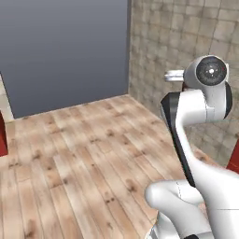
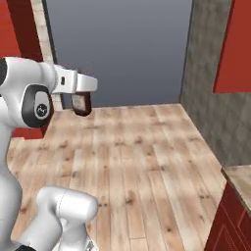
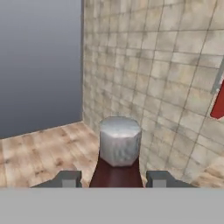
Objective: Move the ketchup and ketchup from the cabinet to the dining counter.
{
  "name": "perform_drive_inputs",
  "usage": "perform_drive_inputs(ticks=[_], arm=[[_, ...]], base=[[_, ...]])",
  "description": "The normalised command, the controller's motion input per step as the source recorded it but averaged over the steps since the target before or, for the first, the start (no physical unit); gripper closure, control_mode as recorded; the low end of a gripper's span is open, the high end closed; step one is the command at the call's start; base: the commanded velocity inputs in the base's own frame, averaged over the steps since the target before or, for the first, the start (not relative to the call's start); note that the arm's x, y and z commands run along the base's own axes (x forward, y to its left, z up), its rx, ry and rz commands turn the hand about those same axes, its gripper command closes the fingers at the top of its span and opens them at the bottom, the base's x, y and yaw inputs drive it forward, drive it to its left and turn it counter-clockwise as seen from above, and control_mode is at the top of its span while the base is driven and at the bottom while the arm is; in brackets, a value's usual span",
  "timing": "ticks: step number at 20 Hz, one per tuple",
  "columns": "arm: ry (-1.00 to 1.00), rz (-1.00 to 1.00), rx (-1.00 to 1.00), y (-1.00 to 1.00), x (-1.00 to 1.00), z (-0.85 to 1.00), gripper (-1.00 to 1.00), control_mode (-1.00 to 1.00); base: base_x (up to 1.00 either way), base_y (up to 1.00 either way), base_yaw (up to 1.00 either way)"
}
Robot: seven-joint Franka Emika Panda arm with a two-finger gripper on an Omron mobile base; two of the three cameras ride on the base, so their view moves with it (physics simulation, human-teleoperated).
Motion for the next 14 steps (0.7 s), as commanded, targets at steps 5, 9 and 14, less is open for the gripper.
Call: perform_drive_inputs(ticks=[5, 9, 14], arm=[[0.00, 0.00, 0.00, 0.00, 0.00, 0.00, 1.00, 1.00], [0.00, 0.00, 0.00, 0.00, 0.00, 0.00, 1.00, 1.00], [0.00, 0.00, 0.00, 0.00, 0.00, 0.00, 1.00, 1.00]], base=[[-0.02, 0.00, 1.00], [0.13, 0.00, 0.94], [0.47, 0.00, 0.69]])
